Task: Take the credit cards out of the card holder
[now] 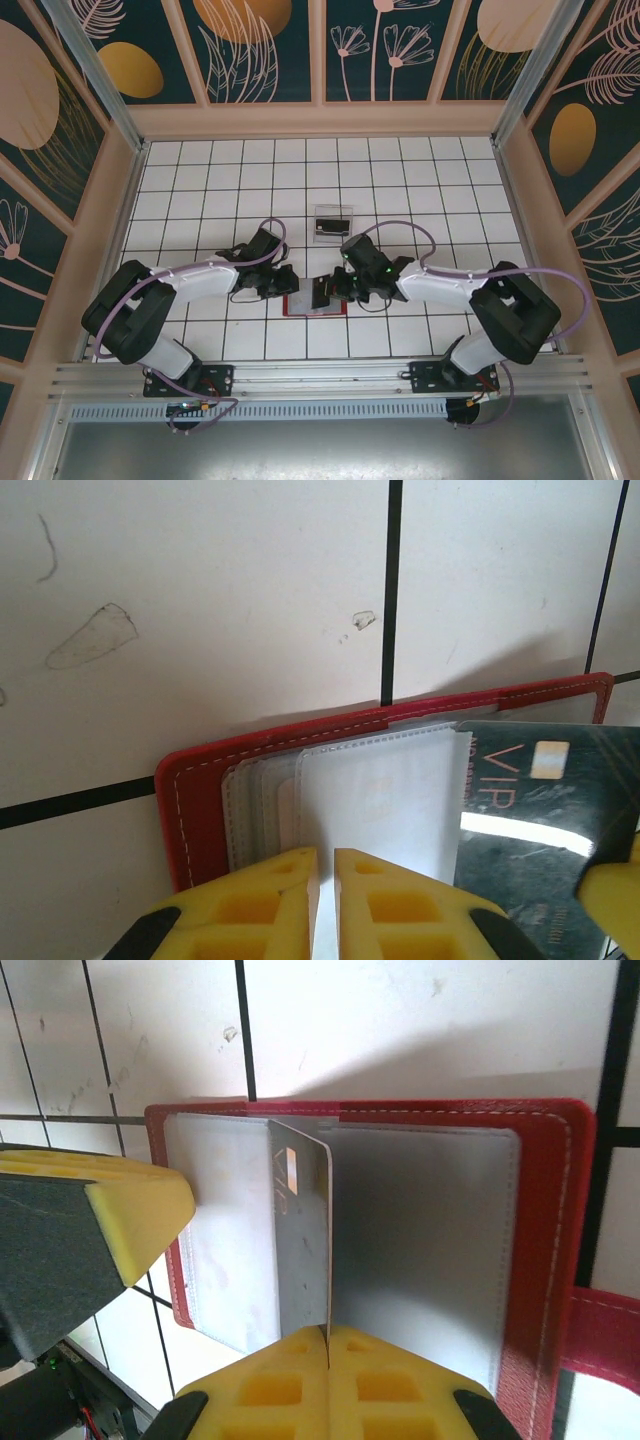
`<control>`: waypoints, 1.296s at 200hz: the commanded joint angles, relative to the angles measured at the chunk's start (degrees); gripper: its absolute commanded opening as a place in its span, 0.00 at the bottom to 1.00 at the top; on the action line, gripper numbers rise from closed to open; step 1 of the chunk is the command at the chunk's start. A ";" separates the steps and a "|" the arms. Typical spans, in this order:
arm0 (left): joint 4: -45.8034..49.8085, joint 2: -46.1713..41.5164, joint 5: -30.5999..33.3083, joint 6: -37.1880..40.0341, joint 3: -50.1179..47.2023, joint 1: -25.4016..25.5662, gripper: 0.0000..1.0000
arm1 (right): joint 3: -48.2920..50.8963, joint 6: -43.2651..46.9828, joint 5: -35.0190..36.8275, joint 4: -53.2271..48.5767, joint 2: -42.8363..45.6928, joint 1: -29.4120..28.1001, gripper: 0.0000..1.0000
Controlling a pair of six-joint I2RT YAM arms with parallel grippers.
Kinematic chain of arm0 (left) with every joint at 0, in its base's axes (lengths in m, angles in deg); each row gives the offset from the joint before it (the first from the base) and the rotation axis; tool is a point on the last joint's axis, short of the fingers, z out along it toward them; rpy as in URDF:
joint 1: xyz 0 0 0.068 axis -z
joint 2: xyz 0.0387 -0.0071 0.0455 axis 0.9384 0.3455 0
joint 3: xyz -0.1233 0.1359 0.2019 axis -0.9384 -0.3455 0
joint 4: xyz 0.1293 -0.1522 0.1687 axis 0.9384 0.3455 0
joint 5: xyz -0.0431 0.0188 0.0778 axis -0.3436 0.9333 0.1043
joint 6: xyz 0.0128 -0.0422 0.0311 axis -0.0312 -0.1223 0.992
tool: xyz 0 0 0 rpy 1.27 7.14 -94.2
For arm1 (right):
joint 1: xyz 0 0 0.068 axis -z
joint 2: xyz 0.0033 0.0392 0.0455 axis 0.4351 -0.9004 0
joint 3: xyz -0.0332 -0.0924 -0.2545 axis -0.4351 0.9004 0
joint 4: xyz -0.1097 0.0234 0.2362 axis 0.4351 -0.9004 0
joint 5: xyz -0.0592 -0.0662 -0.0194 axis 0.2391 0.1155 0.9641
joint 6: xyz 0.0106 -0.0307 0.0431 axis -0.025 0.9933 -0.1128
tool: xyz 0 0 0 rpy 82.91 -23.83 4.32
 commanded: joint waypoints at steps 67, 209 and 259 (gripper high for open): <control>3.25 0.15 1.83 1.20 -0.20 0.29 0.16 | -3.84 6.30 7.26 -9.47 6.75 1.36 0.00; 4.89 -3.89 1.73 1.89 0.55 0.28 0.22 | -19.12 67.24 19.37 -21.14 6.97 2.24 0.00; 5.62 -5.09 2.55 1.76 0.55 0.25 0.22 | -23.52 91.50 17.51 -26.45 5.51 3.47 0.00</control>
